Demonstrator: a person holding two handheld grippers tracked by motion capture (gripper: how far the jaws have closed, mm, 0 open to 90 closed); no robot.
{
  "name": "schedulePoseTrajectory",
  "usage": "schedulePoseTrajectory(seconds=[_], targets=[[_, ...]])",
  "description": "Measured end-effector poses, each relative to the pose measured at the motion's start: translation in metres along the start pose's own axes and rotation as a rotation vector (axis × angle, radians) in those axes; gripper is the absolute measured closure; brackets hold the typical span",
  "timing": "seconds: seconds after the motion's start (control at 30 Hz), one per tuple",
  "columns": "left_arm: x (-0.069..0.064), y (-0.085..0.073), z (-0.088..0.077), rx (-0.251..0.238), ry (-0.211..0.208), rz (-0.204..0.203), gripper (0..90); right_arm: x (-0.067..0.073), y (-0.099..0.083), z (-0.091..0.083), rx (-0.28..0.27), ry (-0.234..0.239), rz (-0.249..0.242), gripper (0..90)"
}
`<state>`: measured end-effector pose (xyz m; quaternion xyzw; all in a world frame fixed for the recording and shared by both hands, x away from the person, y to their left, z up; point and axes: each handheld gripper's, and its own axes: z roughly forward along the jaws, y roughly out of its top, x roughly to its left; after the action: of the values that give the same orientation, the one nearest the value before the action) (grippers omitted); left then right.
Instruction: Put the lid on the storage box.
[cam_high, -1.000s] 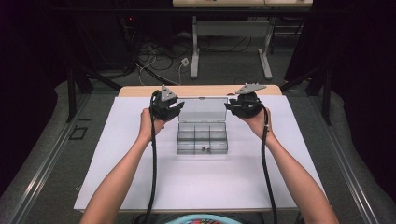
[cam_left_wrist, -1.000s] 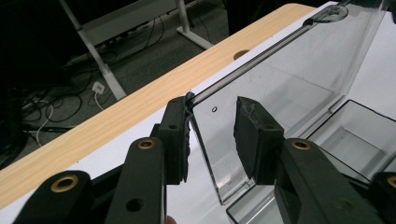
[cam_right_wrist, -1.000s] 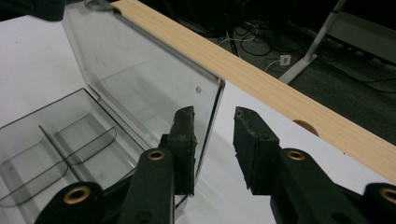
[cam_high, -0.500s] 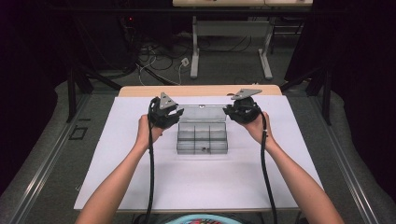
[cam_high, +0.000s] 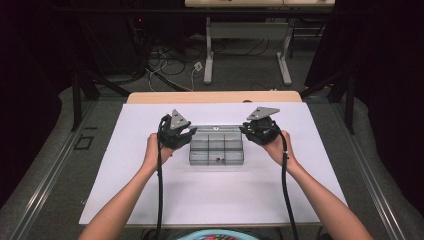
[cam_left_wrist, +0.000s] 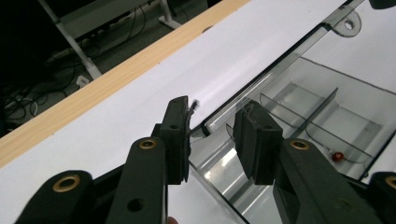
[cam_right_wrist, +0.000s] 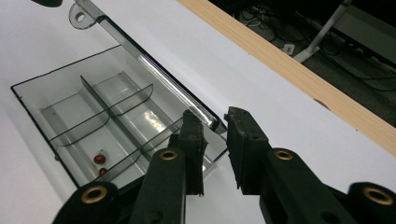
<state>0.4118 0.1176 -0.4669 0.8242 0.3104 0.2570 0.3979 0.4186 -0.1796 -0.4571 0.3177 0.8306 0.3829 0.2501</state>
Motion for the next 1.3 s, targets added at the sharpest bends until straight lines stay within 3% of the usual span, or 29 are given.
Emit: schedulePoseTrajectory(seconds=[0.23,0.27,0.37,1.17,1.3], targets=[[-0.007,-0.008,-0.002,0.017,-0.005,0.015,65.6,0.008,-0.011,-0.002,0.017,0.002,-0.009,75.8],[-0.007,-0.008,-0.003,0.03,-0.008,0.034,65.6,0.009,-0.012,-0.002,0.009,-0.004,-0.013,75.9],[-0.009,-0.011,-0.003,0.026,-0.007,0.022,65.6,0.011,-0.014,-0.003,0.021,-0.002,-0.02,75.8],[-0.019,-0.026,-0.006,0.077,-0.029,0.053,64.1,0.024,-0.027,-0.007,0.066,0.008,-0.041,73.1],[-0.02,-0.028,-0.008,0.089,-0.037,0.047,59.2,0.025,-0.029,-0.009,0.075,0.023,-0.036,68.0]])
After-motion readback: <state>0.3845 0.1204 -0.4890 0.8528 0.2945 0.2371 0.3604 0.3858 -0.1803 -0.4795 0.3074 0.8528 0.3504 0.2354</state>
